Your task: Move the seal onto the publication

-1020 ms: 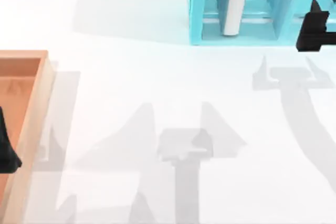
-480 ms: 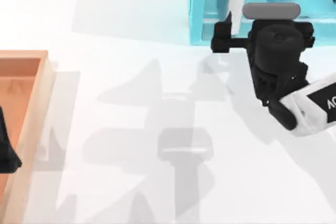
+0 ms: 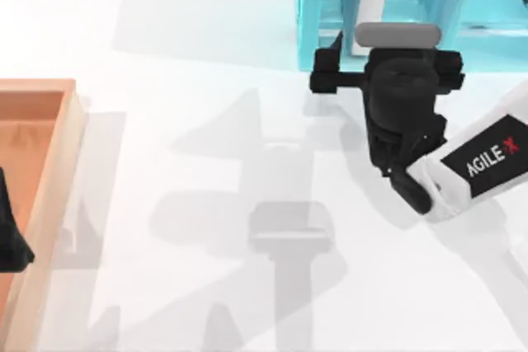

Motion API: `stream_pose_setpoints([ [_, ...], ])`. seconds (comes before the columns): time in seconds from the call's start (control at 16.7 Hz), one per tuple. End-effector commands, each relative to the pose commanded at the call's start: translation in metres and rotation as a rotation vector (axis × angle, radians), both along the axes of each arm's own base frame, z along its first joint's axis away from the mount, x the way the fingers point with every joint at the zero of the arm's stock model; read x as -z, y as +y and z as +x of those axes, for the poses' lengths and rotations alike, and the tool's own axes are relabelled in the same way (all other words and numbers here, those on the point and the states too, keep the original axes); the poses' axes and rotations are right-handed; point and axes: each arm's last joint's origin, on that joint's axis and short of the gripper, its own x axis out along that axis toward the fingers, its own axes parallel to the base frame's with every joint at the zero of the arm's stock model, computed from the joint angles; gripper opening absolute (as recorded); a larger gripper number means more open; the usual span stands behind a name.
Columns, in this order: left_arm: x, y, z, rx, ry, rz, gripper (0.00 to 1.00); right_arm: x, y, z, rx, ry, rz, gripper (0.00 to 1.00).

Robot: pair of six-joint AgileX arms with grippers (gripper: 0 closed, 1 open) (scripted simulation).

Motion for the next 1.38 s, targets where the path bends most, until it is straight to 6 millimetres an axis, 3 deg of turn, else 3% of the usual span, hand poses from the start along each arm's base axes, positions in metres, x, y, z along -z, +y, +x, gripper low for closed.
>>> stream_pose_setpoints([
  [0.3,0.000,0.000,0.000,0.000,0.000,0.000,1.00,0.001,-0.001,0.009,0.001,0.003,-0.001,1.00],
  [0.84,0.000,0.000,0.000,0.000,0.000,0.000,1.00,0.009,-0.002,0.092,0.000,-0.002,0.000,1.00],
  [1.2,0.000,0.000,0.000,0.000,0.000,0.000,1.00,0.010,-0.004,0.099,0.000,0.000,0.000,1.00],
  [1.38,0.000,0.000,0.000,0.000,0.000,0.000,1.00,0.010,-0.004,0.099,0.000,0.000,0.000,0.77],
])
